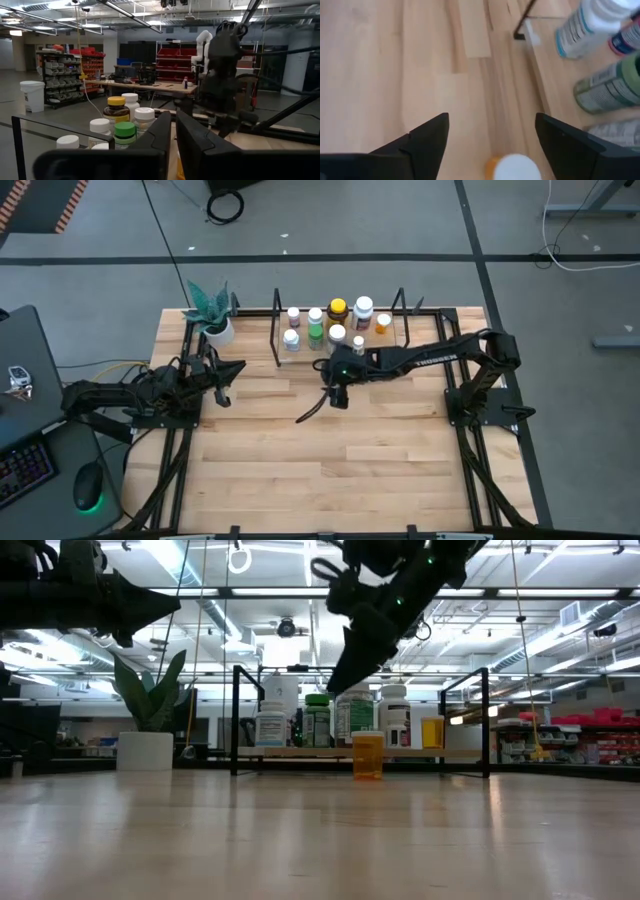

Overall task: Pick and place medicine bottles onto shelf by color
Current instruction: Put the orange pill bottle on the shelf

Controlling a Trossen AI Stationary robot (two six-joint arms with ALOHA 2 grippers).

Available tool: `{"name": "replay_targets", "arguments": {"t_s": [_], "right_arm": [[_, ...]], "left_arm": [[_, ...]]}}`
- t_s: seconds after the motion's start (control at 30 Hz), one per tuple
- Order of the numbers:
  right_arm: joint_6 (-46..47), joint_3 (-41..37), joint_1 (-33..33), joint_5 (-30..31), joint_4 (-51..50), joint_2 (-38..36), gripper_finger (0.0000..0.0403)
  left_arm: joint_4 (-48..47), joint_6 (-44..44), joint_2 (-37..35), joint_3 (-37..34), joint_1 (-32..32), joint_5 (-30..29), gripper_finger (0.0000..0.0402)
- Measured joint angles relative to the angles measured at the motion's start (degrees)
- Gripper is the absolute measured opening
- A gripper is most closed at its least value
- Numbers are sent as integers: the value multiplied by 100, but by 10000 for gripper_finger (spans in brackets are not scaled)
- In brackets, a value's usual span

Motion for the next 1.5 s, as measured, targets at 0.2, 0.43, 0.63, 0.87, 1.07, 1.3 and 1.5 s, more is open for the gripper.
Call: {"name": "replay_targets", "arguments": {"t_s": [0.2,0.43,0.63,0.87,1.07,1.3,1.5], "right_arm": [[-7,-349,-197,58,67,0,345],[-146,-556,-353,68,255,0,354],[-150,-955,-416,-2,762,0,344],[-154,-1333,-410,274,1136,-2,332],[-128,-1454,-408,404,1346,-2,324],[59,-1515,-415,295,1346,-4,309],[204,-1515,-450,291,1333,-4,283]], "left_arm": [[1,-2,0,0,-1,0,39],[2,0,0,0,-2,1,30],[2,-2,0,0,0,0,31],[2,-2,0,0,0,0,40],[4,0,0,0,-1,0,37],[2,-2,0,0,0,0,30],[2,0,0,0,0,2,37]]}}
